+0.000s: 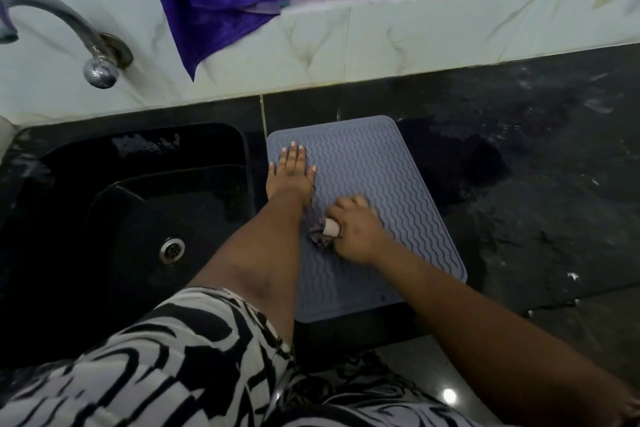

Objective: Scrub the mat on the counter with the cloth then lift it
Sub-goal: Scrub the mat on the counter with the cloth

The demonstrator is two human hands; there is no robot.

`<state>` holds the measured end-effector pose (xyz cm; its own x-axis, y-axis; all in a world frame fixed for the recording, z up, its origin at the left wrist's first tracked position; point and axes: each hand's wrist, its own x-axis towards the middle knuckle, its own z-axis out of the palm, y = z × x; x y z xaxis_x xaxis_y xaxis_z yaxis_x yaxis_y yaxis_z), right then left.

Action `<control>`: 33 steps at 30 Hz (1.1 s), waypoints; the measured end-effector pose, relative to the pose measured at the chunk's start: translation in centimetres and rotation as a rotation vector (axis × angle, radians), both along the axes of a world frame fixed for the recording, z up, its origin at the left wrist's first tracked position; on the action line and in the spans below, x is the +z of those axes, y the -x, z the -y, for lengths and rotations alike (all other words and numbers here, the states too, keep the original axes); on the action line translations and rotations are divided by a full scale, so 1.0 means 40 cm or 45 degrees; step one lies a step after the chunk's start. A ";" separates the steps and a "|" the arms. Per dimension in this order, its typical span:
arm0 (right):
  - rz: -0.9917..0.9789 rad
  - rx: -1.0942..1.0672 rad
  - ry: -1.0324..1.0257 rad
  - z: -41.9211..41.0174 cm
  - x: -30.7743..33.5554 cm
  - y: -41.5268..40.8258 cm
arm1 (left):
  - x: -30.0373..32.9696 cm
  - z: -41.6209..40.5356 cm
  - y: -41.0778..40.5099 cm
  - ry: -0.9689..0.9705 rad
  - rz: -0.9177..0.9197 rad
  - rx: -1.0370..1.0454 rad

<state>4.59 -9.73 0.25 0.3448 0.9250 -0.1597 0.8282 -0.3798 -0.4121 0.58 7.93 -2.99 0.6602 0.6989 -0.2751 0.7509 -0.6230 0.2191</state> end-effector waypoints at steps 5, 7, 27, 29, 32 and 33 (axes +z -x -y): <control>-0.001 0.056 -0.014 0.143 -0.037 0.063 | 0.001 0.000 0.003 0.013 0.018 0.000; 0.009 0.108 -0.017 0.211 -0.037 0.099 | 0.000 0.001 0.004 -0.004 0.015 -0.011; -0.452 -0.449 -0.332 -0.274 0.171 -0.352 | 0.028 -0.121 -0.095 -0.252 0.244 -0.145; -0.312 -0.361 -0.288 -0.374 0.141 -0.375 | 0.012 -0.133 -0.126 -0.119 0.214 -0.190; 0.045 -0.218 0.023 -0.432 0.052 -0.361 | -0.031 -0.137 -0.143 -0.048 0.193 -0.137; 0.110 -0.206 0.051 -0.430 0.021 -0.350 | -0.040 -0.139 -0.145 -0.061 0.210 -0.115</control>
